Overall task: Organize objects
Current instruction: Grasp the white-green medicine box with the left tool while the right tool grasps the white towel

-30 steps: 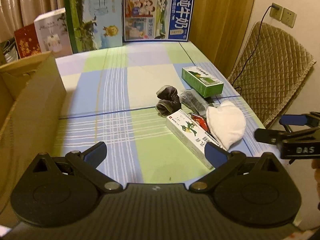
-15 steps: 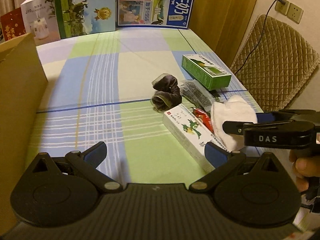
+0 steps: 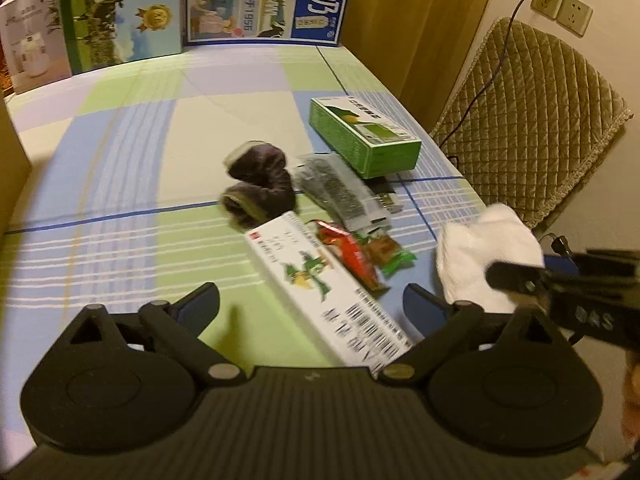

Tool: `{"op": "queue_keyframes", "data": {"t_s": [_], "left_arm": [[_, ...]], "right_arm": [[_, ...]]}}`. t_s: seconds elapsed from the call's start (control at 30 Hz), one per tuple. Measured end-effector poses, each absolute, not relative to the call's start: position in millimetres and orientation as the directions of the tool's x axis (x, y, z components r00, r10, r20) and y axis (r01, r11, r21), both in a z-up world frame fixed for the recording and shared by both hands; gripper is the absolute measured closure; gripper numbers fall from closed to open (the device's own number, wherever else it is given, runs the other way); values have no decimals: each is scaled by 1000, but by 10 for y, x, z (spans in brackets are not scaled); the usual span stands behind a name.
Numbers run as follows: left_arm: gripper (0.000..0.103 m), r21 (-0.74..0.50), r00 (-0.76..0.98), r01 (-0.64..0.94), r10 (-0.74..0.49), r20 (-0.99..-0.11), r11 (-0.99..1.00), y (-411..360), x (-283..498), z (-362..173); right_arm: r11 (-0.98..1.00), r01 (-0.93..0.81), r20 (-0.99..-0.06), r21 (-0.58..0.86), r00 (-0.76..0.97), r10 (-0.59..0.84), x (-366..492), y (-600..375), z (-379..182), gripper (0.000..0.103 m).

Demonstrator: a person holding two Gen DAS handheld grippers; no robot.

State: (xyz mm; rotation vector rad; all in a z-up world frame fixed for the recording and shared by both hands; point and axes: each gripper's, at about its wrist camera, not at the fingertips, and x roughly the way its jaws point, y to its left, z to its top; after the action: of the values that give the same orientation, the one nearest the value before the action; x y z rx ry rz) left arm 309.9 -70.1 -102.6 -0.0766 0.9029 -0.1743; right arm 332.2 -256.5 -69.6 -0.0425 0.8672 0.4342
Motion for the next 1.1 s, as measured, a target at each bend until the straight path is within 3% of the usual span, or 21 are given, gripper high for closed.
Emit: {"op": "queue_keyframes", "data": {"t_s": [0.2,0.33,0.43,0.7,0.83,1.0,1.03,1.07,1.1], "left_arm": [[34,-100,575,151,-169,-800,983,-829,3187,-1156],[57,-48,578,187,-150,-802,981,-725,3085,-1096],[65,-9,576,203,-126,-808,979,-609,3033,-1082],[65,8,566,215,-118,-816,976,-517,3136,-1152],[67,8,569,223,-123,-813,975,-521,3166,-1167],[70,3,568,227,-130,-813,974,-491,3154,-1159],[70,6,568,229,-128,-813,973,-486,3142,-1156],[70,11,566,233,-127,-814,972,-483,3125,-1152],[70,16,565,239,-126,-816,971,-482,3105,-1147]], "right_arm": [[917,-372,-751,145,562,347,3235,-2654,-696,77],[909,-385,-746,160,556,366,3193,-2612,-672,77],[900,-404,-741,166,551,384,3173,-2535,-670,77],[893,-434,-753,117,548,365,3200,-2337,-738,72],[897,-434,-756,82,559,340,3214,-2317,-802,33],[898,-427,-766,102,543,345,3252,-2293,-886,33],[900,-424,-769,103,540,343,3255,-2279,-897,39],[898,-426,-774,108,531,345,3257,-2264,-908,56],[898,-426,-776,114,526,348,3253,-2254,-913,58]]}}
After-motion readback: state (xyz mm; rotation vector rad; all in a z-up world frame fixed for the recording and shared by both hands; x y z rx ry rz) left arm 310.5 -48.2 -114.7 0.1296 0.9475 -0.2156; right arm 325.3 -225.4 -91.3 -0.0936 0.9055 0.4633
